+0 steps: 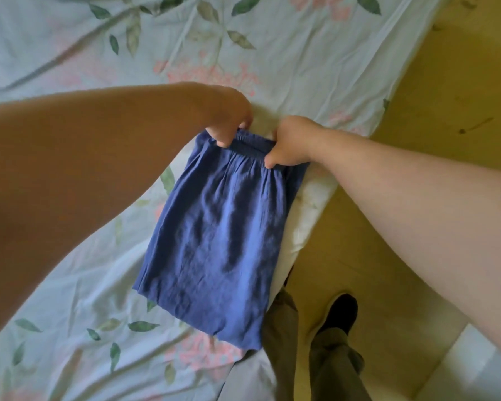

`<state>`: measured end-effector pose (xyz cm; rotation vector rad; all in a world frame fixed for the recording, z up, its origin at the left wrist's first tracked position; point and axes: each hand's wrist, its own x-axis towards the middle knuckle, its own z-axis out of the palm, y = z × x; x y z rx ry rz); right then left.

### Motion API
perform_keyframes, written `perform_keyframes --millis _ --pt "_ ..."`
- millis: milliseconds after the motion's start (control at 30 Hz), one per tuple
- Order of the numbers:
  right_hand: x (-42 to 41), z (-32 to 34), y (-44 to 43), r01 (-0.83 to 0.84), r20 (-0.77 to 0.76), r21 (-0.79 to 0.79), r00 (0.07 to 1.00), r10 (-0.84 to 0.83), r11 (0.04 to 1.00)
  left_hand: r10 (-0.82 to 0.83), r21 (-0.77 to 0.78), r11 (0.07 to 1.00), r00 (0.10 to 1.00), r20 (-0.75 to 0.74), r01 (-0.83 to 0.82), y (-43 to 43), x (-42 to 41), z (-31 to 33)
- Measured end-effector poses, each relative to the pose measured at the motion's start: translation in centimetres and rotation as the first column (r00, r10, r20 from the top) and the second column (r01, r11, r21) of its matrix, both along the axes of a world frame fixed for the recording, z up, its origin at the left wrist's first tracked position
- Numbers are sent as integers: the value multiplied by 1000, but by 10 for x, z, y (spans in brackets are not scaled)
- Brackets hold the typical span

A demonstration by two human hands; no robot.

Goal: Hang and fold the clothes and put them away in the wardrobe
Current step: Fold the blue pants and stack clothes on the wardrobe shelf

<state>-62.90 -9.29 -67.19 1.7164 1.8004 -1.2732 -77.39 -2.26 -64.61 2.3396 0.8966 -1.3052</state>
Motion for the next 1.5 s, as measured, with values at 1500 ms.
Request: perform_keyframes --millis 1500 --pt "-181 37 -334 590 270 -806 284 -920 -54 263 -389 -880 -962 73 -271 -350 -165 -8"
